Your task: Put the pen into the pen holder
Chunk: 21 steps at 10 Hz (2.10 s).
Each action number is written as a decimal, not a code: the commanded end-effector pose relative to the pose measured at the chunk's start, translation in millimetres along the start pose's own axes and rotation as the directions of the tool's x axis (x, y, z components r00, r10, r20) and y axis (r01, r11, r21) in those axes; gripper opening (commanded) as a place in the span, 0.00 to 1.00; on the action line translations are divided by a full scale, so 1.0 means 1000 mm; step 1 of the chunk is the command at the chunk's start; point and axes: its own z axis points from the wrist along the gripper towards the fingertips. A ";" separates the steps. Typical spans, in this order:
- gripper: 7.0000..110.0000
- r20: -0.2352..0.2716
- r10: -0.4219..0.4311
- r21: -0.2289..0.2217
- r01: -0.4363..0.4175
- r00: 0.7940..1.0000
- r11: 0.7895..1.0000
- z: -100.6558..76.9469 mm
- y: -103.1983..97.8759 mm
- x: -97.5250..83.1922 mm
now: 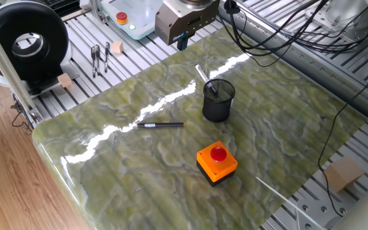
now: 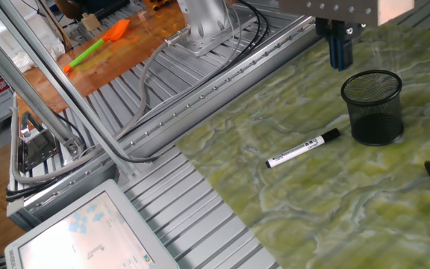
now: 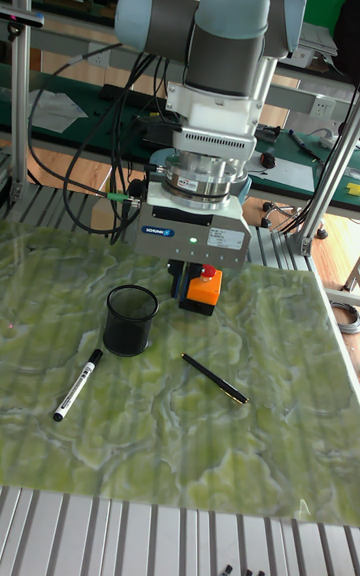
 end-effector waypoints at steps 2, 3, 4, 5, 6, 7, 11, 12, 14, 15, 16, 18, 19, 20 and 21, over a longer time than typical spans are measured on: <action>0.00 0.009 0.021 -0.056 -0.021 1.000 0.998 -0.002 0.013 -0.003; 0.00 0.018 0.019 -0.052 -0.018 1.000 0.998 -0.002 0.012 -0.005; 0.00 0.017 0.034 -0.024 -0.033 0.999 0.999 -0.001 0.005 -0.005; 0.00 0.008 0.033 -0.002 -0.033 0.999 0.999 -0.001 0.000 -0.002; 0.00 0.007 0.028 0.008 -0.028 1.000 1.000 -0.001 -0.003 -0.002; 0.00 0.005 0.025 0.007 -0.025 1.000 1.000 -0.001 -0.003 -0.001; 0.00 -0.002 0.018 -0.003 -0.018 1.000 1.000 -0.002 -0.001 -0.007; 0.00 -0.018 0.024 -0.024 -0.024 1.000 0.999 -0.003 0.003 -0.020; 0.00 -0.014 0.027 -0.033 -0.028 1.000 0.999 0.018 0.002 -0.056; 0.00 -0.008 0.027 -0.039 -0.027 1.000 0.999 0.029 0.002 -0.075; 0.00 -0.009 0.027 -0.030 -0.027 1.000 0.999 0.038 0.001 -0.091; 0.00 -0.017 0.018 -0.006 -0.018 1.000 1.000 0.078 -0.001 -0.102; 0.00 -0.043 0.011 -0.005 -0.011 0.999 1.000 0.098 -0.001 -0.094; 0.00 -0.074 0.020 -0.008 -0.021 0.997 1.000 0.114 0.003 -0.084; 0.00 -0.112 0.020 -0.004 -0.021 0.993 1.000 0.124 0.006 -0.070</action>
